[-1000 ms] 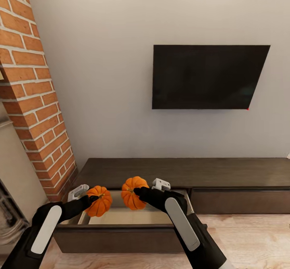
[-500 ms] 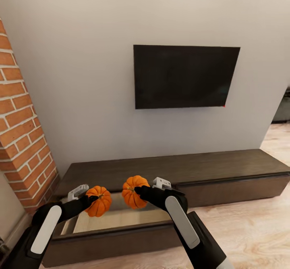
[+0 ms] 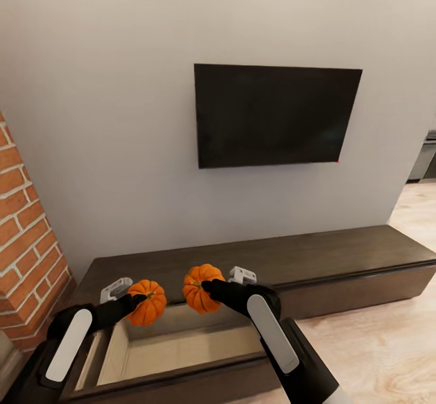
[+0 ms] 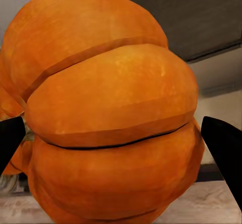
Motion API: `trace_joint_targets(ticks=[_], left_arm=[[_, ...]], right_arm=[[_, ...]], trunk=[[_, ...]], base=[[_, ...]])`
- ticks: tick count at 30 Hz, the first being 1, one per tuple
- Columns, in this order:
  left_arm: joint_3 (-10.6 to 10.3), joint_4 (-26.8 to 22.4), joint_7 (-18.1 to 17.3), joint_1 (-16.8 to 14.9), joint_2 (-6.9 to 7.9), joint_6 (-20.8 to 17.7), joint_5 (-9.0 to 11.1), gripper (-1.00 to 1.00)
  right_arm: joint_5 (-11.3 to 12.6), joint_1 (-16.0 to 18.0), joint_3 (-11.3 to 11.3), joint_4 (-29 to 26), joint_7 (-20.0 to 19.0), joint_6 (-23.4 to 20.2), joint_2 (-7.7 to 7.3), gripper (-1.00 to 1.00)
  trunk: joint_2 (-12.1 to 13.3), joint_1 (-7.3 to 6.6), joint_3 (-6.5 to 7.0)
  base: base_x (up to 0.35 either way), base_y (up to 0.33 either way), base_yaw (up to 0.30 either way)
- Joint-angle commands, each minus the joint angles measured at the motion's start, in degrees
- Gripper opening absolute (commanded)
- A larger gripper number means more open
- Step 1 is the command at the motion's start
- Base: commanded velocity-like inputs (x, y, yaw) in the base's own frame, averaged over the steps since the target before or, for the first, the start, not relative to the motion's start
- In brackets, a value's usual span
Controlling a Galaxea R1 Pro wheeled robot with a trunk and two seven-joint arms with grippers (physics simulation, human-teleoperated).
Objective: Place each of the two pumpkins and all three candles from the living room inside a cabinet in the living room (use any cabinet), then make sure every cabinet is closed, and position the cauldron so it is next to a table in the living room.
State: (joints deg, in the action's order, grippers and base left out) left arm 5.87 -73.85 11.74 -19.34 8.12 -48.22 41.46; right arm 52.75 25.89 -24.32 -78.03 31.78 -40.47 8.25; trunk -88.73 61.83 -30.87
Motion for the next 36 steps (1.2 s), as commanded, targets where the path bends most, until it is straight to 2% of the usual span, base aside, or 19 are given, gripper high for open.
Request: trace_joint_targets(ticks=[1,6,15,36], left_arm=[[0.0,0.0,0.1,0.0,-0.01,0.1,0.3,-1.0],[0.0,0.0,0.2,0.0,-0.14,0.4,0.3,-1.0],[-0.1,0.0,0.2,0.0,-0.27,0.4,0.2,-1.0],[-0.1,0.0,0.2,0.0,-0.3,0.4,0.2,-1.0]], right_arm=[[0.1,0.0,0.0,0.0,0.1,0.1,0.01,-1.0],[0.1,0.0,-0.2,0.0,0.0,0.0,-0.04,-1.0],[0.1,0.0,-0.2,0.0,0.0,0.0,-0.08,-1.0],[0.1,0.2,-0.4,0.0,-0.1,0.0,-0.08,-1.0]], trunk=[[0.0,0.0,0.01],[0.0,0.0,0.01],[0.0,0.0,0.15],[0.0,0.0,0.27]], base=[[0.266,0.105,0.244],[0.159,0.032,0.25],[0.084,-0.005,0.092],[-0.055,-0.022,0.101]])
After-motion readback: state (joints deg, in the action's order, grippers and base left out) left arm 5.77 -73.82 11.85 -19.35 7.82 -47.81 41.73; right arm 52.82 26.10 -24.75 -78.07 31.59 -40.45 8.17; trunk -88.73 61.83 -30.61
